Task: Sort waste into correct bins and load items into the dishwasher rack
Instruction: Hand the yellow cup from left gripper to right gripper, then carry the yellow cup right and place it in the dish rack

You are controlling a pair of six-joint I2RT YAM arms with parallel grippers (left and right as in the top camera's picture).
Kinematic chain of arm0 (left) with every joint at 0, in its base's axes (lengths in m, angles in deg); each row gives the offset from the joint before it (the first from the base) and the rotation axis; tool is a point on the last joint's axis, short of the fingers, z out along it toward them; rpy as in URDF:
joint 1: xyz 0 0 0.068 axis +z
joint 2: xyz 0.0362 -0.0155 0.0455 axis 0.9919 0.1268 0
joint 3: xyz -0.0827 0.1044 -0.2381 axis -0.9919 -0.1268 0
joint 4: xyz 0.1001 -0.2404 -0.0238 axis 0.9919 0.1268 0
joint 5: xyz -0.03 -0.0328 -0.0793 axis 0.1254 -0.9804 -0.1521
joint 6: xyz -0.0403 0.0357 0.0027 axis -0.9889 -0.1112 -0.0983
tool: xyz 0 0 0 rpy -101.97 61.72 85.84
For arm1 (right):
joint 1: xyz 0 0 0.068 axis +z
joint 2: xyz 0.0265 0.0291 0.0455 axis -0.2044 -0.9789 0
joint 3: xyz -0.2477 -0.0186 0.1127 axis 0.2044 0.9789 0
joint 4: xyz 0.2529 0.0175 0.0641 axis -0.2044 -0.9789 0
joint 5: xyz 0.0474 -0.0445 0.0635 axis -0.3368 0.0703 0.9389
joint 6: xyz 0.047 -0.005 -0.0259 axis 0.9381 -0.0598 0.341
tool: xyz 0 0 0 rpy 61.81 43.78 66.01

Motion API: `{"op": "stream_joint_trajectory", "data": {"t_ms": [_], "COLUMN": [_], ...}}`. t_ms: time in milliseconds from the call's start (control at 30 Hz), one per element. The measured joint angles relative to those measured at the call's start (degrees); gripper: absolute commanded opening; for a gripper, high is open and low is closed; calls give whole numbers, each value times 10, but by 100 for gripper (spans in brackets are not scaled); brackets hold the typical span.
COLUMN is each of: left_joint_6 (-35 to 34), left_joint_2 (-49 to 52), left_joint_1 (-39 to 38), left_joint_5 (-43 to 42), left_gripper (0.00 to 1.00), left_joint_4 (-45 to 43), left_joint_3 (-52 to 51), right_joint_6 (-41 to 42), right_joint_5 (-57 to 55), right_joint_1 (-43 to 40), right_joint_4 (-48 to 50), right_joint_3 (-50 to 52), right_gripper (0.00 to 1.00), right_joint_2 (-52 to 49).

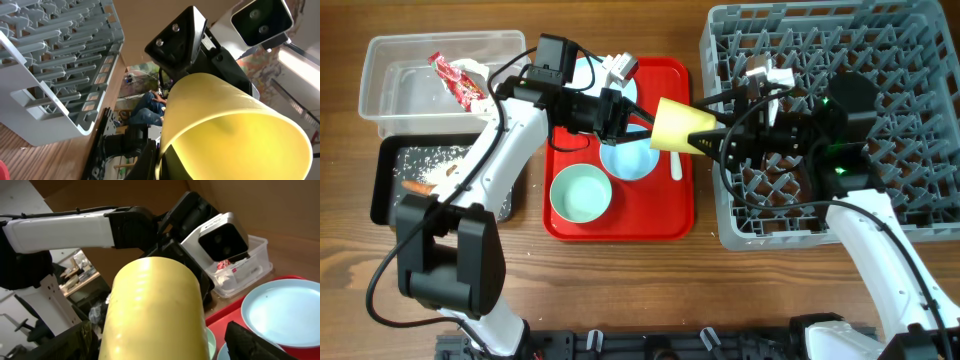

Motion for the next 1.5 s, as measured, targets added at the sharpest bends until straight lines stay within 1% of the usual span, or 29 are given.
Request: {"op": "stream_joint_trajectory", "data": {"t_ms": [133,233,267,367,433,467,600,700,800,867,967,1033,1100,1133,1233,1267,1300,1333,1400,1500], "left_joint_6": [0,0,0,0,0,0,-2,-4,-4,-4,-4,-4,-4,-4,-4,-4,-4,-4,-4,-4], "left_joint_2": [0,0,0,0,0,0,0,0,0,0,0,0,0,0,0,0,0,0,0,0], "left_joint_1": [0,0,0,0,0,0,0,0,0,0,0,0,0,0,0,0,0,0,0,0], "left_joint_5": [4,4,4,9,11,10,15,26,40,59,127,196,293,359,507,555,581,633,675,729], "left_gripper": [4,4,4,4,8,14,27,36,39,40,44,46,48,50,51,52,52,52,53,54], "left_joint_4": [-4,-5,-6,-6,-6,-6,-6,-6,-5,0,23,42,62,74,99,104,107,109,109,107], "left_joint_3": [0,0,0,0,0,0,0,0,0,0,0,0,1,1,1,1,1,1,1,1], "right_joint_6": [0,3,4,6,8,10,9,16,33,39,45,36,19,11,-21,-31,-45,-50,-61,-71], "right_joint_5": [0,0,0,0,0,0,0,1,6,7,-5,-35,-79,-106,-212,-258,-315,-350,-420,-511], "right_joint_1": [19,21,21,21,21,21,20,1,-40,-70,-114,-123,-124,-124,-123,-123,-123,-121,-113,-87], "right_joint_4": [0,0,0,2,2,2,9,16,12,-7,-81,-150,-219,-255,-402,-458,-532,-576,-666,-760], "right_joint_3": [0,0,0,0,0,0,0,0,0,0,-1,-2,-3,-3,-17,-33,-64,-91,-149,-225], "right_gripper": [87,77,73,66,56,54,49,40,32,32,32,33,33,33,33,33,33,33,33,33], "right_joint_2": [-12,-22,-23,-23,-23,-23,-24,-24,-24,-24,-24,-24,-22,-19,5,16,28,31,35,38]}}
